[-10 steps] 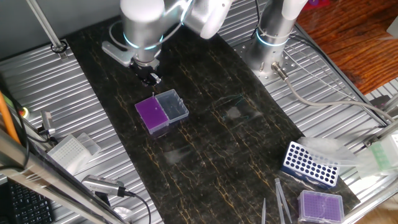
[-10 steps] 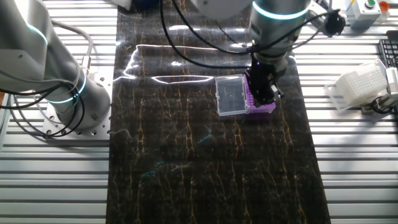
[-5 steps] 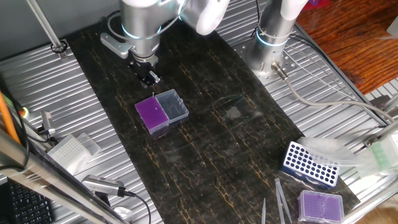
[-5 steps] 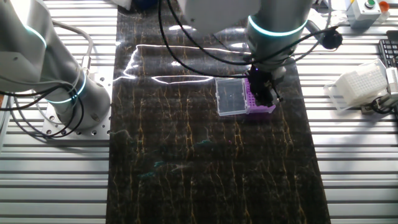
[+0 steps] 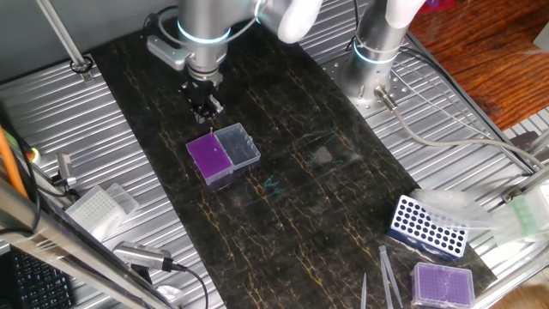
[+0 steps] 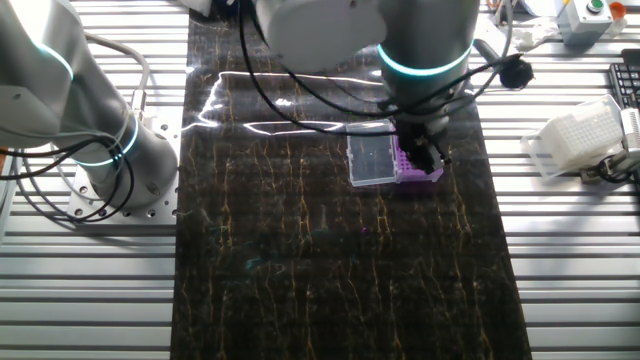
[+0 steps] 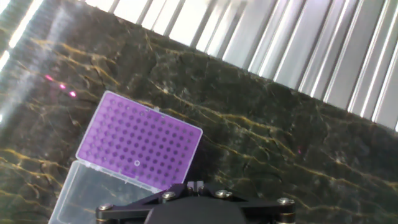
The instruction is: Insert a small pipette tip into the holder for small pipette tips
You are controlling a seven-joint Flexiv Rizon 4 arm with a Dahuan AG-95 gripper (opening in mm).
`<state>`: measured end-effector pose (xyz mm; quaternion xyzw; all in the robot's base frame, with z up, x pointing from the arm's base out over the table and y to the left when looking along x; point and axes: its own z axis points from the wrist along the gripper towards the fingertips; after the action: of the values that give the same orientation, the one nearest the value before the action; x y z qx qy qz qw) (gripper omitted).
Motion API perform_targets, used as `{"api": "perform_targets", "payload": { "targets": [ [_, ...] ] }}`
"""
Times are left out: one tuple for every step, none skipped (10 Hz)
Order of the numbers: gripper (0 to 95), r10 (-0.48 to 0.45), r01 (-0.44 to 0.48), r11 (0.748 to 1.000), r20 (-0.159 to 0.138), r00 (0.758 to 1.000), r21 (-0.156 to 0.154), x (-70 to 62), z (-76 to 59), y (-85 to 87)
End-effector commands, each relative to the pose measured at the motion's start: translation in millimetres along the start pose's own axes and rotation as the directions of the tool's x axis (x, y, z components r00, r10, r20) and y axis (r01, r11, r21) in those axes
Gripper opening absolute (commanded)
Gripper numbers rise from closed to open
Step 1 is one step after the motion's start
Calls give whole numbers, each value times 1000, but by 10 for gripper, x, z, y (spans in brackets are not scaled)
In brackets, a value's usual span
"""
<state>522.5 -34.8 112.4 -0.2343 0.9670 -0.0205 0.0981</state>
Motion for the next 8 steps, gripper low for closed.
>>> {"api": "perform_targets", "payload": {
  "targets": [
    [0,-4,4,1000,16,1000,-18,-31,-3,3],
    [0,-4,4,1000,16,1000,-18,-60,5,-12],
    [0,-2,3,1000,25,1000,-15,-80,21,-19],
    [0,4,-4,1000,35,999,-14,-100,44,-23],
    [0,5,-5,1000,39,999,-12,-120,78,-28],
    [190,6,-5,1000,42,999,-13,-125,97,-28],
    [190,7,-7,1000,45,999,-15,-128,105,-28],
    [190,6,-6,1000,48,999,-17,-130,109,-25]
  ]
}}
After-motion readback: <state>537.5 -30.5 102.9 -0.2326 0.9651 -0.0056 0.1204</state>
